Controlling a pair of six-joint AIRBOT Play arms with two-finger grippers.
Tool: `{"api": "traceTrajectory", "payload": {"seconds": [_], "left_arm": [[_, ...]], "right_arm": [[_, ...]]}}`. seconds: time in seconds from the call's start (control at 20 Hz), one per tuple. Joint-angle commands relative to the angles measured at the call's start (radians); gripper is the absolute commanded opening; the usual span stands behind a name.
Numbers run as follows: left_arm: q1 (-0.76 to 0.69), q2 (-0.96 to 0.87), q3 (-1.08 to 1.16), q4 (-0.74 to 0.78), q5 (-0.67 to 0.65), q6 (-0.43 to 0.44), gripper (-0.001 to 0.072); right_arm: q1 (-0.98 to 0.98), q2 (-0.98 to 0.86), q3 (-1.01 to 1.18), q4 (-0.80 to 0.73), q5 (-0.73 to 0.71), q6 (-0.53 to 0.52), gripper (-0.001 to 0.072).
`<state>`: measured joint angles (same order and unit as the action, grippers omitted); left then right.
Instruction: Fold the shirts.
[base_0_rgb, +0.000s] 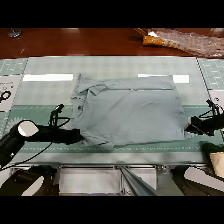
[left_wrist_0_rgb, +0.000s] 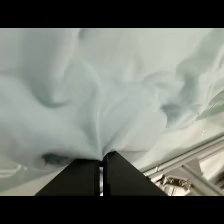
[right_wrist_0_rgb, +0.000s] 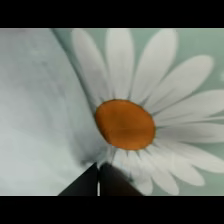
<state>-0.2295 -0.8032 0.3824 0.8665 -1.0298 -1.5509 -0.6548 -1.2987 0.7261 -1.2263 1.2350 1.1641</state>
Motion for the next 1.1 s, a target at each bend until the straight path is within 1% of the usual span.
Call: {"api": "traceTrajectory", "payload": {"seconds": [0.0,0.05,0.15,0.25,0.35,0.5,0.6,0.7,0.75,0.9,0.95,1.05], "left_arm": [[0.000,0.006,0.079,0.010,0.081,0.003,0.0018],[0.001,0.006,0.133,0.029,0.089,0.007,0.0018],[0.000,0.008,0.266,0.103,0.087,0.013,0.0018],[0.000,0.017,0.420,0.161,0.088,0.013,0.0018],[0.000,0.029,0.604,0.197,0.088,0.020,0.0018],[0.000,0.040,0.985,0.319,0.093,0.021,0.0018],[0.000,0.039,1.250,0.394,0.103,0.022,0.0018],[0.000,0.040,1.480,0.437,0.103,0.049,0.0018],[0.000,0.040,1.576,0.444,0.103,0.064,0.0018],[0.000,0.057,1.745,0.443,0.063,0.061,0.0017],[0.000,0.078,1.758,0.441,0.027,0.037,0.0017],[0.000,0.127,1.758,0.441,-0.093,-0.046,0.0017]], "right_arm": [[0.011,0.083,0.021,0.214,0.043,-0.098,0.0015],[0.011,0.133,0.043,0.271,0.041,-0.116,0.0015],[0.011,0.248,0.104,0.297,0.025,-0.118,0.0014],[0.015,0.352,0.190,0.322,0.055,-0.098,0.0013],[0.046,0.444,0.311,0.377,0.035,-0.070,0.0013],[0.097,0.524,0.567,0.411,-0.035,-0.013,0.0013],[0.097,0.533,0.805,0.407,-0.052,0.051,0.0013],[0.097,0.533,1.033,0.375,-0.092,0.106,0.0013],[0.097,0.533,1.144,0.333,-0.112,0.141,0.0013],[0.097,0.537,1.392,0.194,-0.116,0.225,0.0013],[0.097,0.545,1.435,0.169,-0.100,0.246,0.0013],[0.097,0.583,1.456,0.136,-0.027,0.274,0.0013]]}}
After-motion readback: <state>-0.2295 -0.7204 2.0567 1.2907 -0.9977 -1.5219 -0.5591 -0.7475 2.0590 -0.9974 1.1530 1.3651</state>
